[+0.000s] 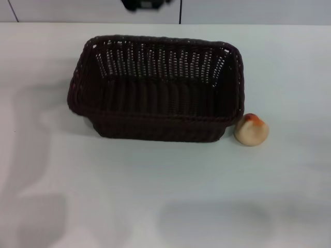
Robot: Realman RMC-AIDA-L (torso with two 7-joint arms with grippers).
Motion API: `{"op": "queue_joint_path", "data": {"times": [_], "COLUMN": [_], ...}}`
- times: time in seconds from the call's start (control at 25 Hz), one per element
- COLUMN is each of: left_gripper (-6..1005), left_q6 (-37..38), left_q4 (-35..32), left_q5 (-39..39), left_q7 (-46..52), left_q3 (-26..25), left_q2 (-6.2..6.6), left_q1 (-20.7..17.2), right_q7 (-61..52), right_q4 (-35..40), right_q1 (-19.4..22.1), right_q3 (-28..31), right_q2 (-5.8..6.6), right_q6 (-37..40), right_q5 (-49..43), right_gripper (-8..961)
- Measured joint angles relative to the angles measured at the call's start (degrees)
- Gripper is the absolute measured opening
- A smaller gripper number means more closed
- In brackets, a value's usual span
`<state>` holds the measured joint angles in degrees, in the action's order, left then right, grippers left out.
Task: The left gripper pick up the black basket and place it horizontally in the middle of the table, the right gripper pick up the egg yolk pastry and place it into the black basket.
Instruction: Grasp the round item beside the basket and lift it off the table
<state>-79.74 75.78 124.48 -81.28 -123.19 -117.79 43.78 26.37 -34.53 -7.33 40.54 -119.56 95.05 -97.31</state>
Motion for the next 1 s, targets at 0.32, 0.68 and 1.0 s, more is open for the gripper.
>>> {"op": "queue_joint_path", "data": {"times": [0.32, 0.68, 1.0], "left_gripper": [481, 477, 472], "left_q6": [10.26, 18.85, 15.03], "left_q4": [-0.38, -11.63, -25.11], "left_q5": [-13.87, -45.36, -54.24], "left_q7": [2.52, -8.72, -16.79], "left_q3": [-7.44, -10.56, -19.41], "left_q2": [-0.15, -0.21, -0.04], "left_q1": [-6.81, -19.89, -21.91], "right_q7": [0.00, -0.64, -1.08], "right_q4": [-2.06, -6.78, -10.31], "right_q1": [-0.06, -0.25, -0.51], "right_q3": [-4.21, -13.51, -20.51], "right_q2": [0.19, 0.29, 0.29], "right_q6": [-0.10, -1.21, -4.26], "right_q5": [-0.29, -0.42, -0.22], "right_gripper": [515, 519, 522]}}
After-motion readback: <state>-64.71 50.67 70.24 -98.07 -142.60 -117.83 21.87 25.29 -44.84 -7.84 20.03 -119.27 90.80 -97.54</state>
